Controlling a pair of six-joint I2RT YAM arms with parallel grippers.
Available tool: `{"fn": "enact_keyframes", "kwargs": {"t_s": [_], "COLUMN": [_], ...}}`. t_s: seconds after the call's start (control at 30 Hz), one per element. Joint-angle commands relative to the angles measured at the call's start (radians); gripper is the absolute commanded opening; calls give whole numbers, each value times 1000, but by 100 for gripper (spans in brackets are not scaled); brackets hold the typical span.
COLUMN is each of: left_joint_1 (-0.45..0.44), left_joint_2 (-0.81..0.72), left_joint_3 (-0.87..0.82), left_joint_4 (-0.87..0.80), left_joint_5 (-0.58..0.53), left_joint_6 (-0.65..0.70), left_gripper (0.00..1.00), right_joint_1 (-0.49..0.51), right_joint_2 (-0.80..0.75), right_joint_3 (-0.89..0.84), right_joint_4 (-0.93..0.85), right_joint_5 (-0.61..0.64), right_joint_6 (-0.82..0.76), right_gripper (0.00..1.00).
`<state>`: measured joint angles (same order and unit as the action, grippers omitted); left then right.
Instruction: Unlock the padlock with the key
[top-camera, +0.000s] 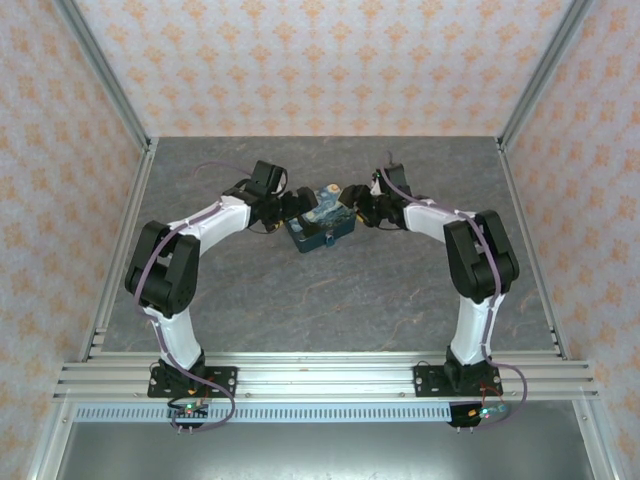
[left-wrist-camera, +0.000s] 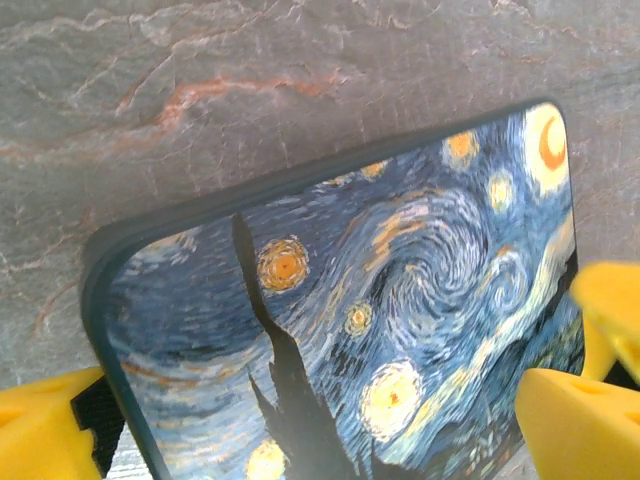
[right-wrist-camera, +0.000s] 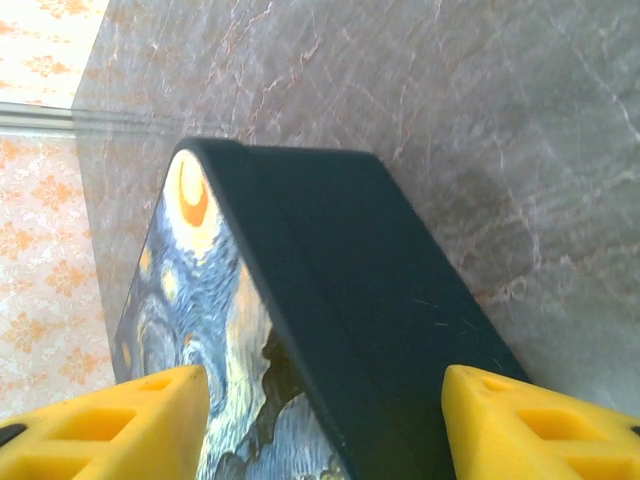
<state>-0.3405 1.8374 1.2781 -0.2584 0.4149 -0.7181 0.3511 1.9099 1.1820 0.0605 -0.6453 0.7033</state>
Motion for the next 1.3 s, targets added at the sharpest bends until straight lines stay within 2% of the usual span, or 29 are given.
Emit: {"fn": "enact_keyframes", "kwargs": {"t_s": [0.0,0.27,0.53,0.9,1.27], "left_joint_1": [-7,-45,-94,-131,-143], "left_joint_2": [7,-30,-78,-110,-152], "left_joint_3": [33,-42,-149,-182,-253], "left_joint_4": [18,61,138,155,181], "left_joint_5": [21,32,30,26,15], "left_joint_6": [-2,-14,-63,-78,-95], "left_gripper": [100,100,100,100,100], "right_joint_1": [20,35,34,43,59], "right_joint_2": [-81,-210,-316,-335,-383], "right_joint_3": [-72,-289,-420,-447,-551], "right_joint_4": [82,197,236,262,310], "right_joint_5": [-24,10,61,75,80], "right_joint_6": [28,97,139,178,223], "right_gripper": [62,62,63,64,64]}}
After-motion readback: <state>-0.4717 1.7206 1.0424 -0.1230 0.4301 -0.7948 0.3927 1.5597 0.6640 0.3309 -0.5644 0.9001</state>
